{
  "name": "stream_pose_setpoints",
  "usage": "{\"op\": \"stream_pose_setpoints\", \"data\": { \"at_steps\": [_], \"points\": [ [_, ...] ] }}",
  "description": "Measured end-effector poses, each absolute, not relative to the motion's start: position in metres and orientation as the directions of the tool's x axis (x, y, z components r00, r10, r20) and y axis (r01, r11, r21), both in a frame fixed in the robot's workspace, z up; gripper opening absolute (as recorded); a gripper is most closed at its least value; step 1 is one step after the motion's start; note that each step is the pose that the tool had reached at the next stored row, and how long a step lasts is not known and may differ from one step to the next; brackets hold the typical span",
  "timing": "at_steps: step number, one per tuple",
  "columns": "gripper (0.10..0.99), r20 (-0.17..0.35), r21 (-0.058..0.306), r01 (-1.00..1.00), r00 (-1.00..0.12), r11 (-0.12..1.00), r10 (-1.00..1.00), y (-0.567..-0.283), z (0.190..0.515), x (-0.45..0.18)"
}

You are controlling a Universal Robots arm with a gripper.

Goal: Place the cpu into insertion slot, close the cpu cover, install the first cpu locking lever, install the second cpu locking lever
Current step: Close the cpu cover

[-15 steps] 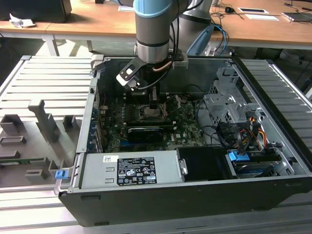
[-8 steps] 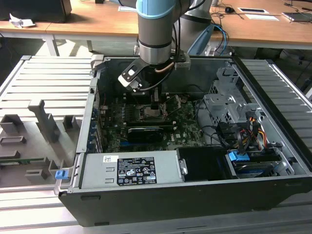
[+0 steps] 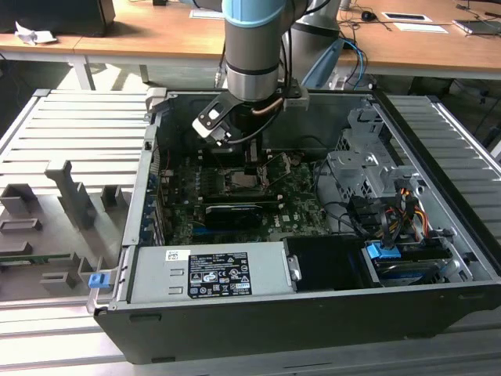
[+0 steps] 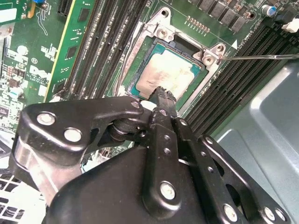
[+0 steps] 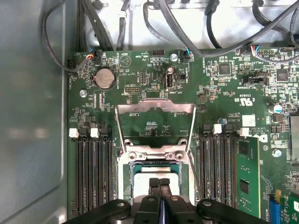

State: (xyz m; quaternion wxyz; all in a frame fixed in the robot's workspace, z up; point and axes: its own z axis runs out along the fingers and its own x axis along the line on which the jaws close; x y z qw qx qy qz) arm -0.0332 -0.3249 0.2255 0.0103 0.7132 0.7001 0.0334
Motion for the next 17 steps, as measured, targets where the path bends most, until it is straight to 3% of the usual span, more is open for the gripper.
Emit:
{"op": "stream_pose_setpoints", "data": {
  "at_steps": [17],
  "points": [
    [0.106,0.029,0.060,0.998,0.017,-0.019,0.999,-0.3248,0.2312,-0.0282]
  ]
}}
